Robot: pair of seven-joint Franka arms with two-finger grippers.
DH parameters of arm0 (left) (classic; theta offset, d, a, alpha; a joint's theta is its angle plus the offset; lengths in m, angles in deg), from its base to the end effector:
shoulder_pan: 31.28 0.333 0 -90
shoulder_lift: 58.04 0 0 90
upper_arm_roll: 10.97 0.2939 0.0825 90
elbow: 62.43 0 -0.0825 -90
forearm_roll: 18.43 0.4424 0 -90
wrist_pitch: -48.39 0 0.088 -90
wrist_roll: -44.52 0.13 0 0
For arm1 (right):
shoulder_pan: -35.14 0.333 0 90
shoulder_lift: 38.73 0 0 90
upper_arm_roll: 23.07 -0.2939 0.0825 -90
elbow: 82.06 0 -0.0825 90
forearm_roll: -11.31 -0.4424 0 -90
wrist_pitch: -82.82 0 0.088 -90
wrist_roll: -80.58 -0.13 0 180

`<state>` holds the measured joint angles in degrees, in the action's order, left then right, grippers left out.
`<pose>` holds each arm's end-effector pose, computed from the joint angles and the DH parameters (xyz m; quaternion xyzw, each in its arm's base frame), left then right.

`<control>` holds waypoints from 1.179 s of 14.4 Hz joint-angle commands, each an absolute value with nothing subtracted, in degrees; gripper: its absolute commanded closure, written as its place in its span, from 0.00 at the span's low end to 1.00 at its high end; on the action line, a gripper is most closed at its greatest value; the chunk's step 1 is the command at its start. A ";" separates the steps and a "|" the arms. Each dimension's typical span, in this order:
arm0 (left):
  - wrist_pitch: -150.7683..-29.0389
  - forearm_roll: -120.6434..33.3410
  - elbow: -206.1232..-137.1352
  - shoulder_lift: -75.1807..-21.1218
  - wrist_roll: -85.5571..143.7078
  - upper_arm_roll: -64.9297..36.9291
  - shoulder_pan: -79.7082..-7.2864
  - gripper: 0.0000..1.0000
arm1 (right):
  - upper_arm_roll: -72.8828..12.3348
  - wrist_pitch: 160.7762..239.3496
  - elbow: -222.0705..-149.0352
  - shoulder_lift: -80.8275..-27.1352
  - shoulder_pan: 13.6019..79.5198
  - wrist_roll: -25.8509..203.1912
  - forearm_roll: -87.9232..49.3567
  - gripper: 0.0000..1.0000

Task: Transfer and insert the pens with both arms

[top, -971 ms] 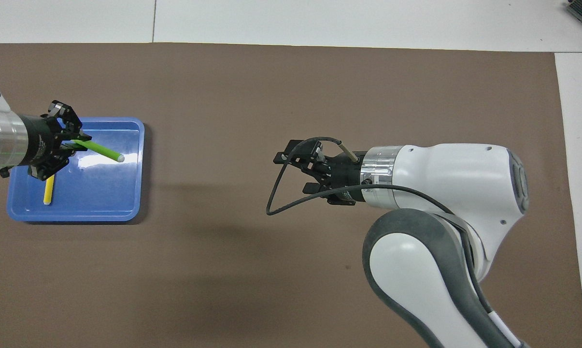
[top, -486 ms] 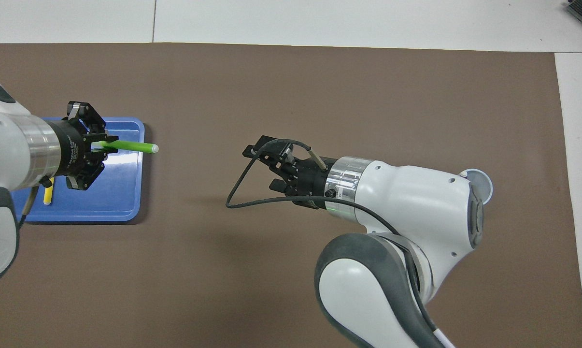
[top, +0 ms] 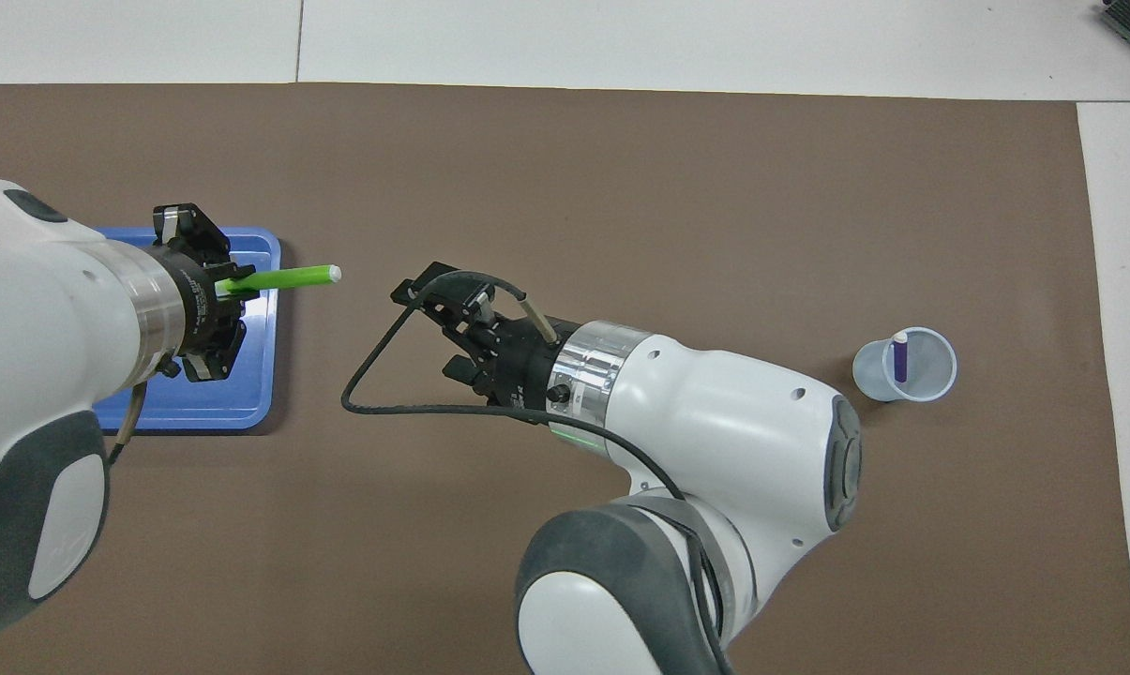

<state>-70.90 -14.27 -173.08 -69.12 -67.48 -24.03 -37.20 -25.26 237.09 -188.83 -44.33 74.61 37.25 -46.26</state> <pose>0.5689 -0.1976 0.5497 0.6873 0.7044 0.1207 0.1299 0.5359 0.4501 0.4776 -0.8129 0.3429 0.0070 0.4707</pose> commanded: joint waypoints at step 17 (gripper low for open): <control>-68.68 -19.22 -173.00 -70.43 -62.62 -24.77 -39.37 1.00 | -25.71 243.22 -181.65 -50.33 76.18 37.43 -47.23 0.57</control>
